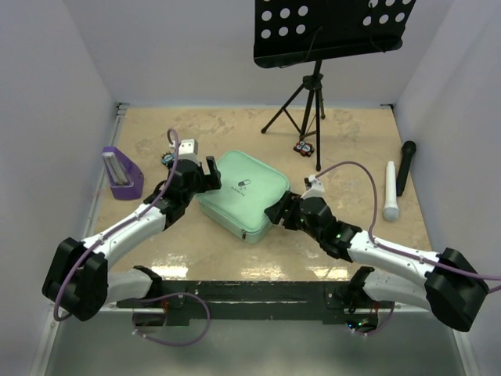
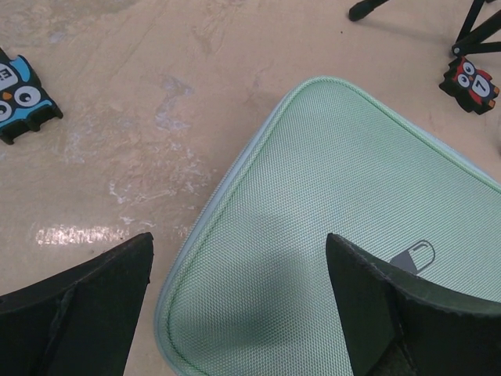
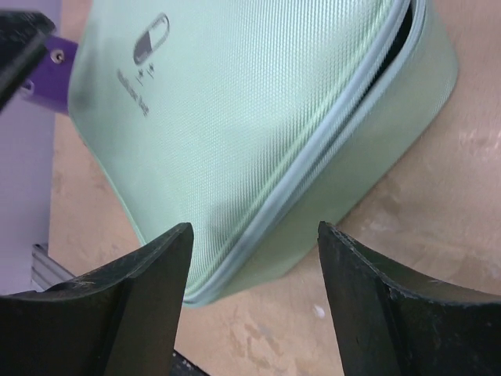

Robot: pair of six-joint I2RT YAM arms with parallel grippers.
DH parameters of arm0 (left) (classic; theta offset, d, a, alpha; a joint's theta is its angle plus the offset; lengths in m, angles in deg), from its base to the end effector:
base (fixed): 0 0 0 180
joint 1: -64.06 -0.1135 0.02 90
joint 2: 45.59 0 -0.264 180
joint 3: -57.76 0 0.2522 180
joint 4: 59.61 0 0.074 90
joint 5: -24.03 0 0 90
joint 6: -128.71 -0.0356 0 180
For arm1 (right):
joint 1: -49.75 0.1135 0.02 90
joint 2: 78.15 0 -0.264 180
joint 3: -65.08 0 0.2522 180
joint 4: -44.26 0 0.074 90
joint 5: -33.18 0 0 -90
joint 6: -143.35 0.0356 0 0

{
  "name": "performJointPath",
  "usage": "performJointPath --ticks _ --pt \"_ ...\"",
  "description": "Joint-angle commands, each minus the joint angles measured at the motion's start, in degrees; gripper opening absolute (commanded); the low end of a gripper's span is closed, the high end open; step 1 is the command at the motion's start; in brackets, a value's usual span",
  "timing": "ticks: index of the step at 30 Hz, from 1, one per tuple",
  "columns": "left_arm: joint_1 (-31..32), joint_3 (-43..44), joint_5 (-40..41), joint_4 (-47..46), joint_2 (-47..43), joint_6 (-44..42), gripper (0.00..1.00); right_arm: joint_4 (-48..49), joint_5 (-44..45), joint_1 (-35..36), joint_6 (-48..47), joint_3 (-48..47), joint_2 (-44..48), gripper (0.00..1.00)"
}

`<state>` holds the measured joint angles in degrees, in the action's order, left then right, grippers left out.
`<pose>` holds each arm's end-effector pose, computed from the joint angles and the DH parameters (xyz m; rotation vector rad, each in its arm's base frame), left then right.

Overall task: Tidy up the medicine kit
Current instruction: Adjust the medicine box at the center of the board.

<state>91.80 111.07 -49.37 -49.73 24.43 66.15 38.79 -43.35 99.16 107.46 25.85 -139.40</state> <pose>0.2420 -0.1158 0.2407 -0.1768 2.0208 -0.3168 0.1515 0.1641 0.2003 0.2421 2.1419 0.8678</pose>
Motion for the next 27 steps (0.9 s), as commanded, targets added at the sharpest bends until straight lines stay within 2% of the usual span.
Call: performJointPath --ticks 1,6,11,18,27 --pt "-0.76 -2.37 -4.11 -4.38 1.08 1.65 0.96 7.61 -4.15 -3.26 -4.79 -2.12 -1.32 0.7" --pt "-0.85 -3.34 -7.54 -4.73 3.63 2.97 0.93 7.88 -6.96 -5.99 -6.91 -4.67 -8.43 0.69" --pt "-1.38 -5.88 -8.6 -5.0 2.06 4.2 0.9 11.47 -9.52 -7.13 -8.66 -5.37 -13.1 0.68" --pt "-1.91 -9.92 -8.34 -2.1 -3.83 6.57 0.88 14.47 -13.3 -7.22 -12.62 -9.41 -18.72 0.65" --pt "-1.91 -13.36 -5.8 6.49 -13.85 10.18 0.87 14.82 -15.93 -7.22 -15.34 -14.16 -24.44 0.63"
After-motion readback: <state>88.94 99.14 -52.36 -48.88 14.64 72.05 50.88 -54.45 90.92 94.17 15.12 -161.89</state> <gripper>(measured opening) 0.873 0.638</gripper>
